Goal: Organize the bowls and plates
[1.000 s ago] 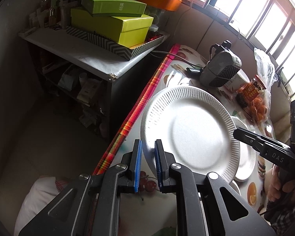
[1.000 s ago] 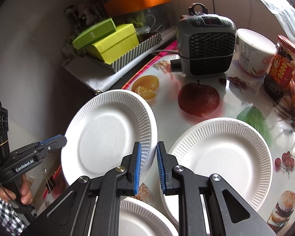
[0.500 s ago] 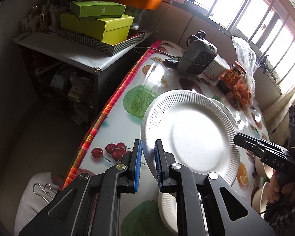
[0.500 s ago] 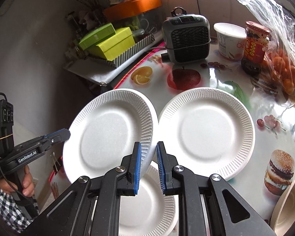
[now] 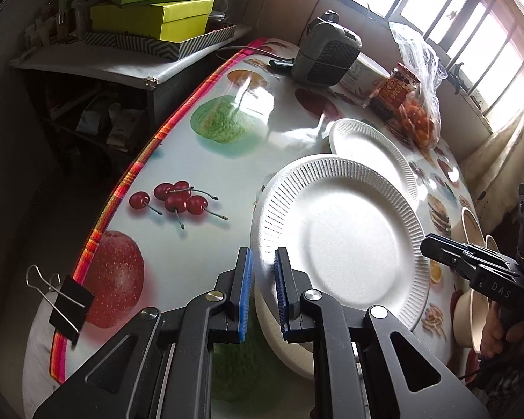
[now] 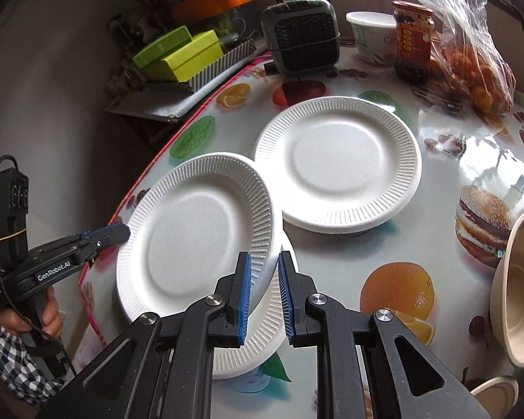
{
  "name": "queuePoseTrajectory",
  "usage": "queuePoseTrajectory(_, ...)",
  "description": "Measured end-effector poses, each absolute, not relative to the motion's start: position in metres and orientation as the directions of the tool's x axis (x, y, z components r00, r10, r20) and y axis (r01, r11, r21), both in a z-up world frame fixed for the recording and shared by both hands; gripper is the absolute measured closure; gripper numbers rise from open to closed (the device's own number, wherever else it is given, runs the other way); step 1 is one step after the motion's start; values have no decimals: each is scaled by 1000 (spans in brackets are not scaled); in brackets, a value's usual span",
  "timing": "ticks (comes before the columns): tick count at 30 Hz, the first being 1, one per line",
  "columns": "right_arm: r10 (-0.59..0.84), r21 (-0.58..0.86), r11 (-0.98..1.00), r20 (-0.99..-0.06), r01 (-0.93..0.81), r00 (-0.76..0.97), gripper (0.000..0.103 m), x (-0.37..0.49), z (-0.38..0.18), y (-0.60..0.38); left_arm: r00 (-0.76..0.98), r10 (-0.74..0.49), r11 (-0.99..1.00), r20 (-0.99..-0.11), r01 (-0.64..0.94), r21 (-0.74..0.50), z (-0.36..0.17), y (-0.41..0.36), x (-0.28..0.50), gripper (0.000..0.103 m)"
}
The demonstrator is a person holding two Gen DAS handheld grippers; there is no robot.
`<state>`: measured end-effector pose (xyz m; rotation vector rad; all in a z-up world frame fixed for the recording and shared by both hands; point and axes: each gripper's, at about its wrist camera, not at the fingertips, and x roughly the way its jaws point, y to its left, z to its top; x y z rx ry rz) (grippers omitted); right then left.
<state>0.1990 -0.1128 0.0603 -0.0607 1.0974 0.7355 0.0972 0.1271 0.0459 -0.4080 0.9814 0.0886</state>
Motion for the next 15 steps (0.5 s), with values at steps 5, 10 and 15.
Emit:
queuePoseTrajectory(5, 498, 297, 770, -833, -565, 241, 87, 190, 54, -121, 542, -116, 924, -832, -247, -290, 39, 119, 91, 89)
queuePoseTrajectory(10, 487, 295, 775, -843, -558, 231, 87, 185, 46, -125, 530, -115, 928, -840, -243, -281, 33, 114, 88, 89)
queuePoseTrajectory(15, 477, 291, 780, -850, -554, 225, 87, 182, 39, -127, 518, -114, 931, -848, -243, -273, 28, 110, 87, 89)
